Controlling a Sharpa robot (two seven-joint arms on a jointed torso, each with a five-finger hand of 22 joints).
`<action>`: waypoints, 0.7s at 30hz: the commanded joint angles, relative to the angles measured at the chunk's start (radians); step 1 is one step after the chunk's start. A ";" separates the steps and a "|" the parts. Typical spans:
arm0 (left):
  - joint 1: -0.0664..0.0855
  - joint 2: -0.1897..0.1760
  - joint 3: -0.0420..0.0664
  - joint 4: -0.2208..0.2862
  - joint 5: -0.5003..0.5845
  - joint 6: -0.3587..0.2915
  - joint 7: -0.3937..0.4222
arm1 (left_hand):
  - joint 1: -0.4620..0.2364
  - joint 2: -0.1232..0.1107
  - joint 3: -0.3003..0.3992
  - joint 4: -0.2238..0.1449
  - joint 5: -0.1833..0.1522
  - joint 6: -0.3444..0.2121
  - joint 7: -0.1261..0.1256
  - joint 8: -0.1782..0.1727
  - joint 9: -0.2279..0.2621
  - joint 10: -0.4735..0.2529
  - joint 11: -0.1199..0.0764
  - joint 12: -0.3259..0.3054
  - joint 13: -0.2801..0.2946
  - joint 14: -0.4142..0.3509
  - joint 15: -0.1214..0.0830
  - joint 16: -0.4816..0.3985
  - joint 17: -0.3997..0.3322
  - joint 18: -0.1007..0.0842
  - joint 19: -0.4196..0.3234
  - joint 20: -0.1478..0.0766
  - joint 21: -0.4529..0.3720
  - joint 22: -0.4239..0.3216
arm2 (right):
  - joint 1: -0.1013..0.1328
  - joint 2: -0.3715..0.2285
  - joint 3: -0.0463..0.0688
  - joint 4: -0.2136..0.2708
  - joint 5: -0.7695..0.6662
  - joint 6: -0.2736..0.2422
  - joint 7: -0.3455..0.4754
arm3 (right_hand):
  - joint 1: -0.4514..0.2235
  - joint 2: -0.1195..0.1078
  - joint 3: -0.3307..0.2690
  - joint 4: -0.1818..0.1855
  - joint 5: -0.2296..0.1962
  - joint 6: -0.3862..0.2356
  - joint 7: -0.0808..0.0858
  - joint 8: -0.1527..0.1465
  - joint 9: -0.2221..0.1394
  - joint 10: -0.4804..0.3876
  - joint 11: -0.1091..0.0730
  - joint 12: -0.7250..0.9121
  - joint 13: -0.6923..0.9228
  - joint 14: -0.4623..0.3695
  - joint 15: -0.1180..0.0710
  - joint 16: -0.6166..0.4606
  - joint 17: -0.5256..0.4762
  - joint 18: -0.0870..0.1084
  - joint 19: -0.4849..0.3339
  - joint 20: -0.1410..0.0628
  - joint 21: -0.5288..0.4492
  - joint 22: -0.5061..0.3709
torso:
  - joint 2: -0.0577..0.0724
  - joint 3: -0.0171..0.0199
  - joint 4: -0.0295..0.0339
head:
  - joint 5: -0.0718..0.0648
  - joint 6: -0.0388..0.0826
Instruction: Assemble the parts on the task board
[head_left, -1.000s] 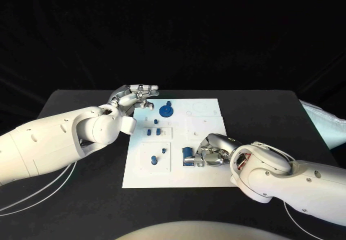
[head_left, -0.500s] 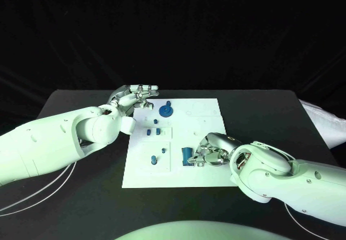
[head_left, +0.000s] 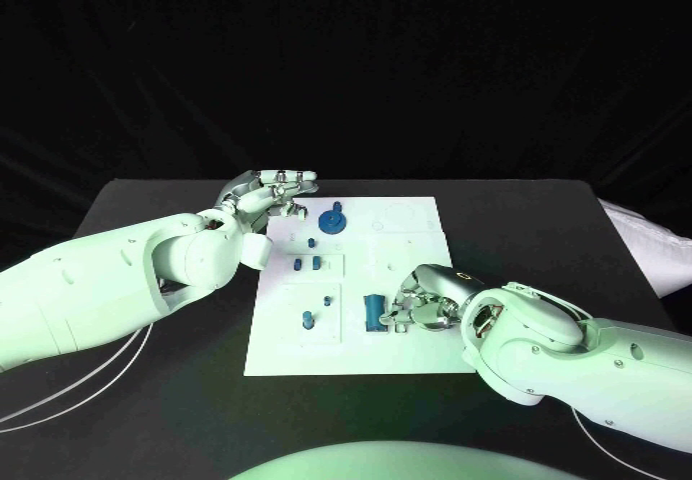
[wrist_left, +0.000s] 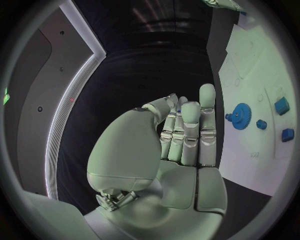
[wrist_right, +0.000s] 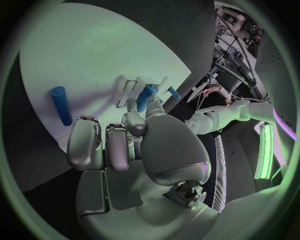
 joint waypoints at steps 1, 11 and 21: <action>-0.001 0.000 0.000 0.002 -0.004 0.020 0.003 | -0.002 0.008 -0.007 -0.002 -0.002 -0.004 0.000 0.005 -0.001 -0.008 0.001 0.006 0.001 -0.005 0.001 -0.005 -0.001 0.019 -0.003 0.002 -0.004 -0.001 | -0.001 -0.020 0.000 0.015 -0.006 -0.023 0.023 | 0.006 -0.004 -0.009 -0.002 0.014 -0.006 0.001 0.003 0.002 0.006 0.003 0.000 -0.002 0.058 -0.006 0.004 0.001 -0.018 0.001 0.004 0.003 0.000 | 0.000 0.0003 -0.0006 | 0.001 0.001; -0.003 -0.005 0.000 0.004 -0.004 0.019 0.003 | -0.002 0.008 -0.007 -0.002 -0.002 -0.004 0.000 0.005 -0.001 -0.008 0.001 0.006 0.001 -0.005 0.001 -0.005 -0.001 0.019 -0.003 0.002 -0.004 -0.001 | 0.037 -0.167 0.001 0.083 0.025 -0.059 0.083 | 0.022 0.005 -0.025 -0.005 0.086 -0.048 0.017 -0.031 -0.006 -0.016 0.015 -0.041 -0.029 0.057 0.004 0.002 0.002 -0.017 -0.004 0.009 0.000 -0.005 | -0.001 0.0011 -0.0052 | -0.011 0.007; -0.007 -0.004 0.000 0.004 -0.004 0.023 0.003 | -0.002 0.008 -0.007 -0.002 -0.002 -0.004 0.000 0.005 -0.001 -0.008 0.001 0.006 0.001 -0.005 0.001 -0.005 -0.001 0.019 -0.003 0.002 -0.004 -0.001 | 0.062 -0.251 0.000 0.063 -0.018 -0.006 0.062 | 0.056 0.025 -0.015 -0.019 0.113 -0.041 0.018 -0.048 -0.012 -0.017 0.016 -0.049 -0.030 0.058 0.006 0.007 0.012 -0.019 -0.001 0.012 0.005 0.007 | -0.002 0.0033 -0.0051 | -0.024 0.011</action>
